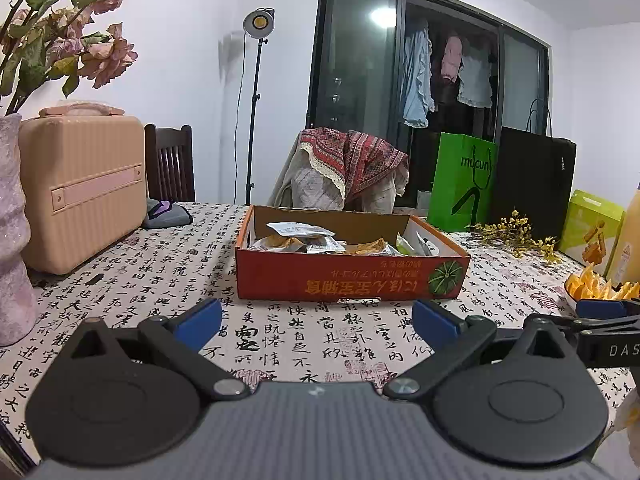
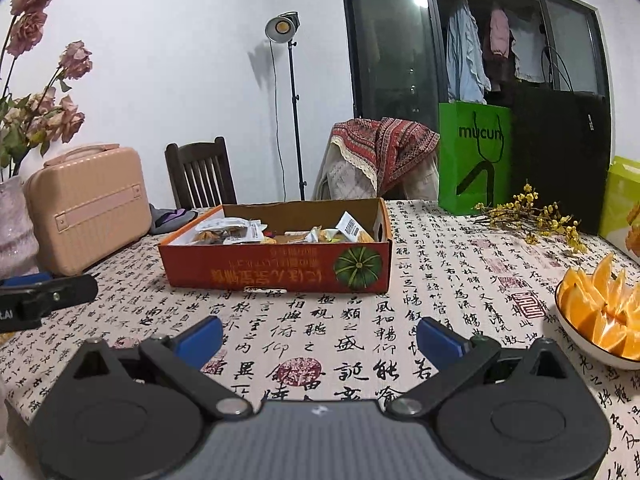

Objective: Organize snacks

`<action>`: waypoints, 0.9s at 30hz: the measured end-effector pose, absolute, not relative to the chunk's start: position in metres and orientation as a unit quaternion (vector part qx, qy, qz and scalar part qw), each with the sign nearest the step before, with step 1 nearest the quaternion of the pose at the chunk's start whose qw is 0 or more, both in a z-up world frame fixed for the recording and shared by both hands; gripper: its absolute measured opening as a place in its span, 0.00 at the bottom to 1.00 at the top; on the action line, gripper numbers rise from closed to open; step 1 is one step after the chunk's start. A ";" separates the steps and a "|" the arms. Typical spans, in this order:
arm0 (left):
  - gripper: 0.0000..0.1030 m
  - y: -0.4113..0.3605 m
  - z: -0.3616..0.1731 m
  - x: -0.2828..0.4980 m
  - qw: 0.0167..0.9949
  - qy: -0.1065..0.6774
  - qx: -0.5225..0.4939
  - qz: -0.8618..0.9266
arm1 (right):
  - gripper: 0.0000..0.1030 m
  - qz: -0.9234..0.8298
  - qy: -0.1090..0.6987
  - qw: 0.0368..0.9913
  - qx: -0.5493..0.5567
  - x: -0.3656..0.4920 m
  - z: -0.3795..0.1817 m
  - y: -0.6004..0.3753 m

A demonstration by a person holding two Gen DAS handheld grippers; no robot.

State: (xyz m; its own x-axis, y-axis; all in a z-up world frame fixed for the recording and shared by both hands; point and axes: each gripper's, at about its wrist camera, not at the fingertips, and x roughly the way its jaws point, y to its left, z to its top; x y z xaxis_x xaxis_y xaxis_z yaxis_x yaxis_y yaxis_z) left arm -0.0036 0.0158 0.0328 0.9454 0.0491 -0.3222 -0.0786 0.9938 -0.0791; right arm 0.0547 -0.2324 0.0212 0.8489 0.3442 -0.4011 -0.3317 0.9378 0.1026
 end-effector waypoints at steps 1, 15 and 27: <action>1.00 0.016 0.033 -0.004 0.985 0.162 -0.045 0.032 | 1.00 0.176 0.211 0.961 0.015 0.054 0.021 -0.233; 1.00 0.013 0.031 -0.002 0.985 0.166 -0.040 0.029 | 1.00 0.176 0.216 0.960 0.013 0.057 0.020 -0.230; 1.00 0.012 0.028 0.000 0.984 0.171 -0.038 0.026 | 1.00 0.176 0.219 0.960 0.013 0.059 0.018 -0.231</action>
